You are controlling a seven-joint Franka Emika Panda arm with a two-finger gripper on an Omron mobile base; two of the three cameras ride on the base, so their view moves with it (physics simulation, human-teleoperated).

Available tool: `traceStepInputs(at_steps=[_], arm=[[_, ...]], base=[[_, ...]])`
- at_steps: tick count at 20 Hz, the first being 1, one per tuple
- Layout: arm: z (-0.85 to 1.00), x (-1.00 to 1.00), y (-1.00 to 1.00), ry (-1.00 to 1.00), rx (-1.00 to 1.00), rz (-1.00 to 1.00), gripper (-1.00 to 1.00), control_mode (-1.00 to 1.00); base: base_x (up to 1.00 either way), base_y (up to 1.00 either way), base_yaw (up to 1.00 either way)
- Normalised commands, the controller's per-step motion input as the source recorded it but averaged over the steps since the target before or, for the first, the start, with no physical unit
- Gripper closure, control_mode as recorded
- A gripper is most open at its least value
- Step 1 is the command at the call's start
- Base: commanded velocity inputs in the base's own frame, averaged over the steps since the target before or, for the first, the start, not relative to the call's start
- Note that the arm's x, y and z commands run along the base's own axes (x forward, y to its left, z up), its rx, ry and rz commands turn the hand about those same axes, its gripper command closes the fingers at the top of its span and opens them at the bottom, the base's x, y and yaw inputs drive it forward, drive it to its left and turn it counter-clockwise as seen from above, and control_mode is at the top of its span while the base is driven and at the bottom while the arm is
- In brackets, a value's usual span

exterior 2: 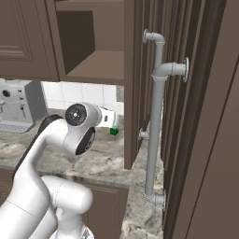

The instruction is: Restock the canned food cabinet by taking the new fresh canned food from the counter and placing it in the cabinet. Then, take the old canned food from the cabinet and place it on the counter.

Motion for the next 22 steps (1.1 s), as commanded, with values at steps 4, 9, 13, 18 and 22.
traceStepInputs(at_steps=[4, 9, 13, 18, 22], arm=[[1.0, -0.03, 0.0, 0.16, -0.23, 0.01, 1.0, -1.0], [1.0, -0.07, 0.0, 0.27, -0.23, 0.04, 1.0, -1.0], [0.86, 0.03, 0.0, 0.19, -0.09, 0.06, 1.0, -1.0], [0.02, 0.1, -0.02, -0.06, 0.02, 0.0, 1.0, -1.0], [0.04, 0.24, -0.1, -0.12, 0.1, 0.05, 1.0, -1.0]], base=[[0.0, 0.0, 0.0], [0.0, 0.0, 0.0], [0.0, 0.0, 0.0], [0.0, 0.0, 0.0], [0.0, 0.0, 0.0]])
